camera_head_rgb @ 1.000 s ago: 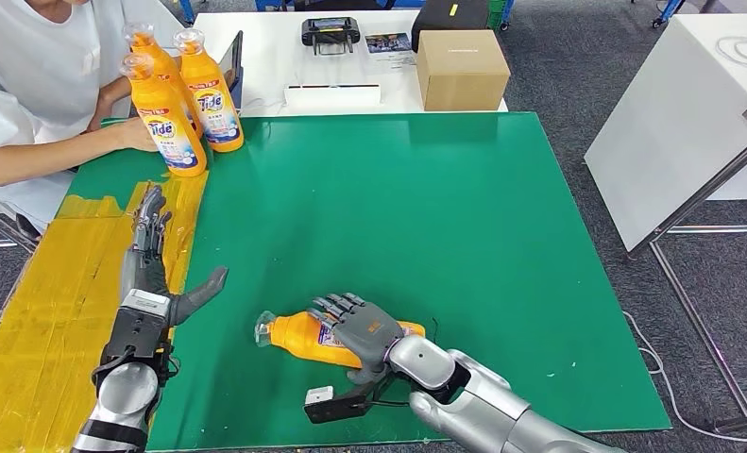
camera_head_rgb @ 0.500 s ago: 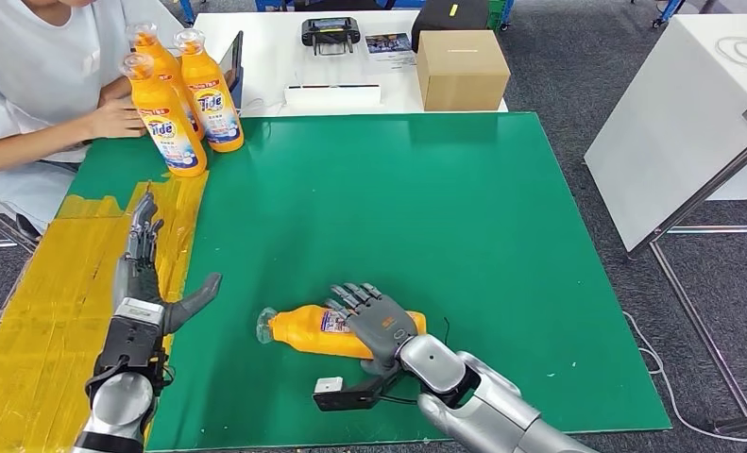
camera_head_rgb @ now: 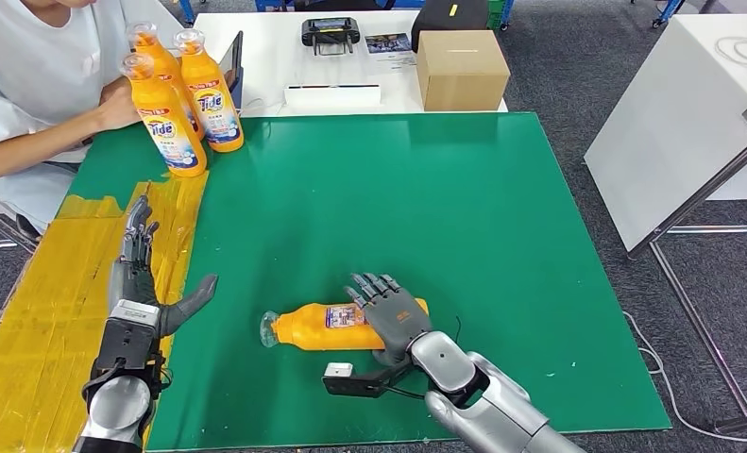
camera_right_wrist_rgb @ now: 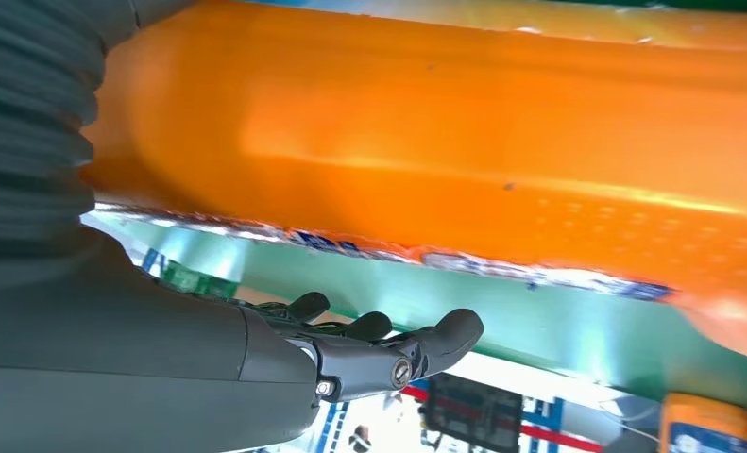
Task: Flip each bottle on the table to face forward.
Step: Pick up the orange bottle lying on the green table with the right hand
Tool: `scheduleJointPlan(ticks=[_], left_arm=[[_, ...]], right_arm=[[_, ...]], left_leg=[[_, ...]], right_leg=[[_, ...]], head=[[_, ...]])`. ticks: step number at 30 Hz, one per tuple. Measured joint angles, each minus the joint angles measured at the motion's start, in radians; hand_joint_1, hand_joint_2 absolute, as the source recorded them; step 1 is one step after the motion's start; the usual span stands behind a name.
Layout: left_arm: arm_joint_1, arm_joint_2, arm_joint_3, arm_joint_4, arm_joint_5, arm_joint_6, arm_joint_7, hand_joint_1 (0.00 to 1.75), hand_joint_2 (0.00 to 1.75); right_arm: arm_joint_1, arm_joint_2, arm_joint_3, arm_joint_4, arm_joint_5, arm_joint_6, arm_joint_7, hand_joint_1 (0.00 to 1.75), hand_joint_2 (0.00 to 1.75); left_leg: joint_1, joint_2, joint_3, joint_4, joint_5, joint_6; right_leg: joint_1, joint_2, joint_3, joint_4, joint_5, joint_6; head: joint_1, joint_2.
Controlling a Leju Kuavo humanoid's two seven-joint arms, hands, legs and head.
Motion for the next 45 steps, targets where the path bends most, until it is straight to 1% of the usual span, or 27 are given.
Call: scheduleJointPlan(ticks=[5,7,8,9,10,11,12,14,15,20,24,27,30,32,35,37,41,45], left_arm=[[0.0,-0.002,0.0,-0.001,0.0,-0.006,0.002,0.0,1.75],[-0.001,-0.003,0.0,-0.001,0.0,-0.008,0.002,0.0,1.75],[-0.001,-0.004,0.0,-0.001,0.0,-0.008,0.003,0.0,1.75],[-0.002,-0.004,0.0,-0.001,0.0,-0.009,0.003,0.0,1.75],[-0.003,-0.005,0.0,-0.001,0.0,-0.009,0.004,0.0,1.75],[-0.004,-0.006,0.0,-0.001,0.0,-0.009,0.004,0.0,1.75],[-0.005,-0.006,0.0,-0.001,0.0,-0.009,0.004,0.0,1.75],[-0.007,-0.008,0.0,-0.001,0.0,-0.009,0.004,0.0,1.75],[-0.008,-0.008,0.0,-0.001,0.0,-0.01,0.004,0.0,1.75],[-0.016,-0.009,0.0,0.0,0.001,-0.011,0.006,0.0,1.75],[-0.02,-0.009,0.0,0.001,0.002,-0.011,0.007,0.0,1.75],[-0.02,-0.01,-0.001,0.001,0.006,-0.014,0.007,0.0,1.75],[-0.018,-0.01,-0.002,0.001,0.016,-0.033,0.011,0.0,1.75],[-0.013,-0.01,-0.004,-0.003,0.03,-0.067,0.02,0.0,1.75],[-0.003,-0.011,-0.019,-0.012,0.079,-0.162,0.055,0.0,1.75],[0.002,-0.011,-0.035,-0.015,0.105,-0.209,0.075,0.0,1.75],[0.004,-0.011,-0.058,-0.015,0.117,-0.226,0.084,0.0,1.75],[0.004,-0.011,-0.066,-0.016,0.12,-0.226,0.085,0.0,1.75]], right_arm=[[0.005,0.0,-0.031,0.005,0.0,0.003,0.011,0.0,1.75],[0.005,0.001,-0.043,0.014,-0.004,0.005,0.013,0.08,1.75],[0.003,0.003,-0.05,0.02,-0.007,0.007,0.014,0.46,1.75],[0.001,0.004,-0.056,0.028,-0.01,0.009,0.014,0.76,1.75],[-0.001,0.006,-0.061,0.037,-0.012,0.011,0.014,1.03,1.75],[-0.004,0.008,-0.065,0.047,-0.015,0.012,0.014,1.36,1.75],[-0.008,0.01,-0.068,0.057,-0.018,0.013,0.012,1.39,1.75],[-0.015,0.013,-0.075,0.076,-0.025,0.016,0.006,1.62,1.75],[-0.019,0.015,-0.077,0.085,-0.029,0.018,0.001,1.66,1.75],[-0.035,0.023,-0.085,0.117,-0.038,0.023,-0.014,1.75,1.75],[-0.042,0.029,-0.087,0.132,-0.046,0.021,-0.019,1.75,1.75],[-0.043,0.032,-0.092,0.136,-0.058,0.004,-0.026,1.75,1.75],[-0.027,0.039,-0.114,0.127,-0.089,-0.061,-0.04,1.75,1.75],[0.008,0.049,-0.147,0.089,-0.116,-0.149,-0.058,1.75,1.75],[0.078,0.075,-0.223,-0.022,-0.165,-0.315,-0.11,1.75,1.75],[0.116,0.09,-0.273,-0.096,-0.193,-0.381,-0.143,1.75,1.75],[0.163,0.1,-0.339,-0.18,-0.209,-0.399,-0.164,1.75,1.75],[0.186,0.106,-0.367,-0.216,-0.21,-0.399,-0.172,1.75,1.75]], left_leg=[[0.0,0.0,0.0,0.0,0.0,0.0],[0.0,0.0,0.0,0.0,0.0,0.0],[0.0,0.0,0.0,0.0,0.0,0.0],[0.0,0.0,0.0,0.0,0.0,0.0],[0.0,0.0,0.0,0.0,0.0,0.0],[0.0,0.0,0.0,0.0,0.0,0.0],[0.0,0.0,0.0,0.0,0.0,0.0],[0.0,0.0,0.001,0.0,0.0,0.0],[0.0,0.0,0.001,0.0,0.0,0.0],[0.0,0.0,0.001,0.0,0.0,0.0],[0.0,0.0,0.002,0.0,0.0,0.0],[0.0,0.0,0.002,0.0,0.0,0.0],[0.0,0.0,0.001,0.0,0.0,0.0],[0.0,0.0,0.001,0.0,0.0,0.0],[0.0,0.0,0.0,0.0,0.0,0.0],[0.0,-0.001,0.0,0.0,0.0,0.0],[0.0,0.0,0.0,0.0,0.0,0.0],[0.0,0.0,0.0,0.0,0.0,0.0]], right_leg=[[0.0,0.0,0.0,0.0,0.0,0.0],[0.0,0.0,0.0,0.0,0.0,0.0],[0.0,0.0,0.0,0.0,0.0,0.0],[0.0,0.0,0.0,0.0,0.0,0.0],[0.0,0.0,0.0,0.0,0.0,0.0],[0.0,0.0,0.0,0.0,0.0,0.0],[0.0,0.0,0.0,0.0,0.0,0.0],[0.0,0.0,0.0,0.0,0.0,0.0],[0.0,0.0,0.0,0.0,0.0,0.0],[0.0,0.0,0.001,0.0,0.0,0.0],[0.0,0.0,0.001,0.0,0.0,0.0],[0.0,0.0,0.001,0.0,0.0,0.0],[0.0,0.0,0.001,0.0,0.0,0.0],[0.0,0.0,0.001,0.0,0.0,0.0],[0.0,0.0,0.0,0.0,0.0,0.0],[0.0,0.0,0.0,0.0,0.0,0.0],[0.0,0.0,0.0,0.0,0.0,0.0],[0.0,0.0,0.0,0.0,0.0,0.0]], head=[[0.0,0.0],[0.0,0.0],[0.0,0.0],[0.0,0.0],[0.0,0.0],[0.0,0.0],[0.0,0.0],[0.0,0.0],[0.0,0.0],[0.0,0.0],[0.0,0.0],[0.0,0.0],[0.0,0.0],[0.0,0.0],[0.0,0.0],[0.0,0.0],[0.0,0.0],[0.0,0.0]])
